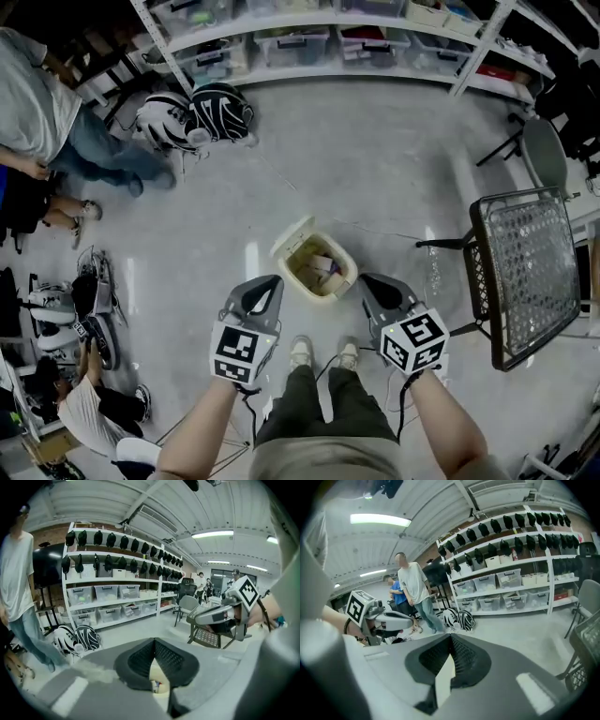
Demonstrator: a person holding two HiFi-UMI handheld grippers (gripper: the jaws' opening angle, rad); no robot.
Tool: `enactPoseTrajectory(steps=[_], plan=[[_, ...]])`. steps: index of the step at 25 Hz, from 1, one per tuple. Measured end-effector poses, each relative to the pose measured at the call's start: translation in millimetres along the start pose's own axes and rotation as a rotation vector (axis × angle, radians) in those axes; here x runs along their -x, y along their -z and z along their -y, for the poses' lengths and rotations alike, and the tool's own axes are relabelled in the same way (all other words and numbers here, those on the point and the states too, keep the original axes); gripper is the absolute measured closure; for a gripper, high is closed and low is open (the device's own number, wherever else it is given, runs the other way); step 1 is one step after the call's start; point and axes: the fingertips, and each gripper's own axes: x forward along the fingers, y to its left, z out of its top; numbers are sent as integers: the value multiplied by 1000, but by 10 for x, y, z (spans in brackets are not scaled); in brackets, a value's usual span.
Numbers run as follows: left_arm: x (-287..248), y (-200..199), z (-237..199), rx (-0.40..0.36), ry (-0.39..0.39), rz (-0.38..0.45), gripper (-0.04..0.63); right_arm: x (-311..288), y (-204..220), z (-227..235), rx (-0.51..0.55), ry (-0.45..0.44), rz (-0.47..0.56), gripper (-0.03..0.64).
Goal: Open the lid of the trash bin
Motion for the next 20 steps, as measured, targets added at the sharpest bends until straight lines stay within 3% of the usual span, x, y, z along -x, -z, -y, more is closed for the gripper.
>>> enactPoseTrajectory(steps=[10,15,20], plan=[[1074,-1178,299,-79,-30,186,592,1003,-1377,-710,109,-8,235,614],[1592,-1596,459,-177,-58,268,592,1542,-1784,-1054,136,-19,322,614],[1995,-1938,640,-164,-86,351,592,1978,-2050,-1281,183,-10,386,614]])
